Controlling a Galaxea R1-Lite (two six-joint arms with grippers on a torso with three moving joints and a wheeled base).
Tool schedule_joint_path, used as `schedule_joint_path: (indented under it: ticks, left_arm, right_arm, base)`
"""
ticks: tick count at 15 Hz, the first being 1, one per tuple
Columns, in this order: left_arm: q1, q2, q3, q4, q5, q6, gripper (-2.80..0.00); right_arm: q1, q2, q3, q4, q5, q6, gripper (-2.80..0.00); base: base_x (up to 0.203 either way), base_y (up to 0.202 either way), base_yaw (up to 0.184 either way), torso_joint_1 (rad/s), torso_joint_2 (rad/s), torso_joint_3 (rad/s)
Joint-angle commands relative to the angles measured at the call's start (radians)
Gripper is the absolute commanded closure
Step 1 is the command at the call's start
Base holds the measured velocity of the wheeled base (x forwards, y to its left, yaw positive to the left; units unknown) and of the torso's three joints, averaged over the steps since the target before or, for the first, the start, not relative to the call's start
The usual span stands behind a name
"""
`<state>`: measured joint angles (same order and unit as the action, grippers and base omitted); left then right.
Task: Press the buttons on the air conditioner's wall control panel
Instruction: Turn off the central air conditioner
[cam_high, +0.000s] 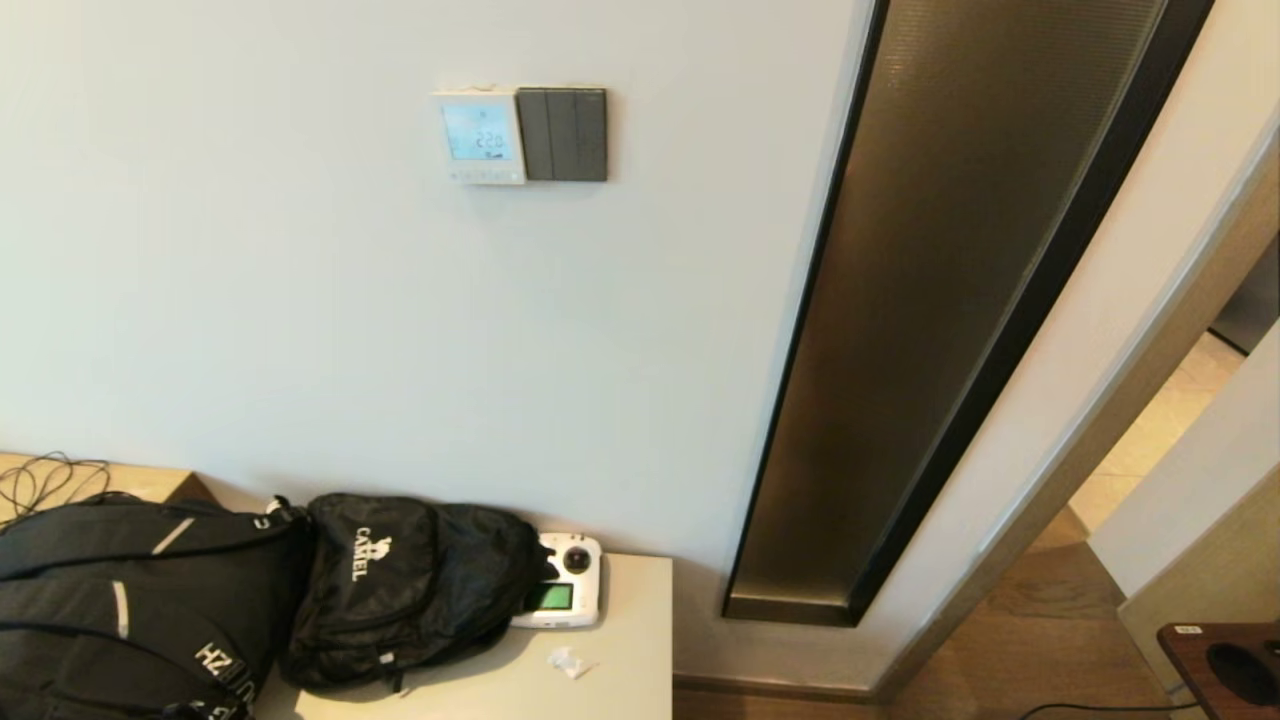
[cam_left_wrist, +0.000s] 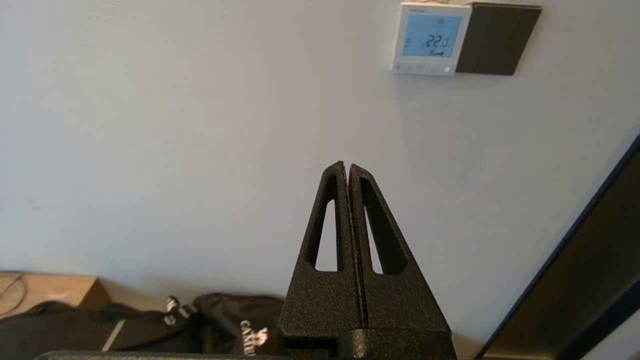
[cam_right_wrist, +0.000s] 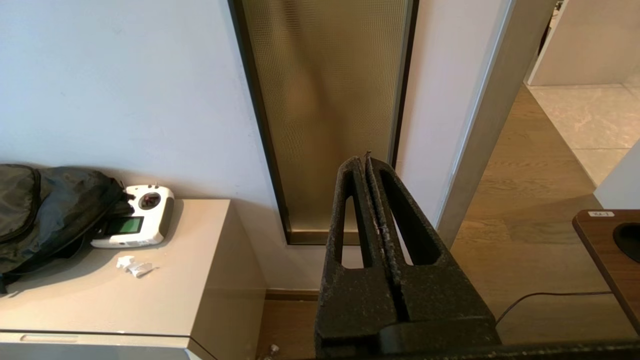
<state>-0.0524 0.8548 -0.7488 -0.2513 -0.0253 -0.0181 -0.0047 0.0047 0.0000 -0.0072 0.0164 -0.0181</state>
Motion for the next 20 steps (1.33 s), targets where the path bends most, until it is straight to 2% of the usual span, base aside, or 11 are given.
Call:
schedule_joint_path:
  ticks: [1, 5, 8, 13, 16, 20]
  left_arm:
    - [-0.058, 0.155, -0.056, -0.022, 0.013, -0.003, 0.00]
    - [-0.256, 0.362, -0.152, -0.104, 0.131, -0.004, 0.00]
    - [-0.345, 0.521, -0.269, -0.205, 0.204, -0.001, 0.00]
    - [-0.371, 0.754, -0.472, -0.266, 0.220, -0.026, 0.00]
    - [-0.432, 0.825, -0.530, -0.305, 0.219, -0.027, 0.00]
    - [-0.439, 0.916, -0.623, -0.307, 0.217, -0.026, 0.00]
  right_arm:
    - [0.000, 0.001, 0.000, 0.000, 0.000, 0.000, 0.00]
    - [-0.001, 0.001, 0.001, 0.000, 0.000, 0.000, 0.00]
    - [0.000, 0.001, 0.000, 0.000, 0.000, 0.000, 0.00]
    - [-0.001, 0.001, 0.001, 0.000, 0.000, 0.000, 0.00]
    - [0.000, 0.001, 0.000, 0.000, 0.000, 0.000, 0.00]
    - [0.000, 0.001, 0.000, 0.000, 0.000, 0.000, 0.00]
  base:
    - [0.000, 0.000, 0.000, 0.000, 0.00, 0.000]
    - [0.000, 0.000, 0.000, 0.000, 0.00, 0.000]
    - [0.000, 0.000, 0.000, 0.000, 0.00, 0.000]
    - [0.000, 0.000, 0.000, 0.000, 0.00, 0.000]
    - [0.000, 0.000, 0.000, 0.000, 0.00, 0.000]
    - [0.000, 0.000, 0.000, 0.000, 0.00, 0.000]
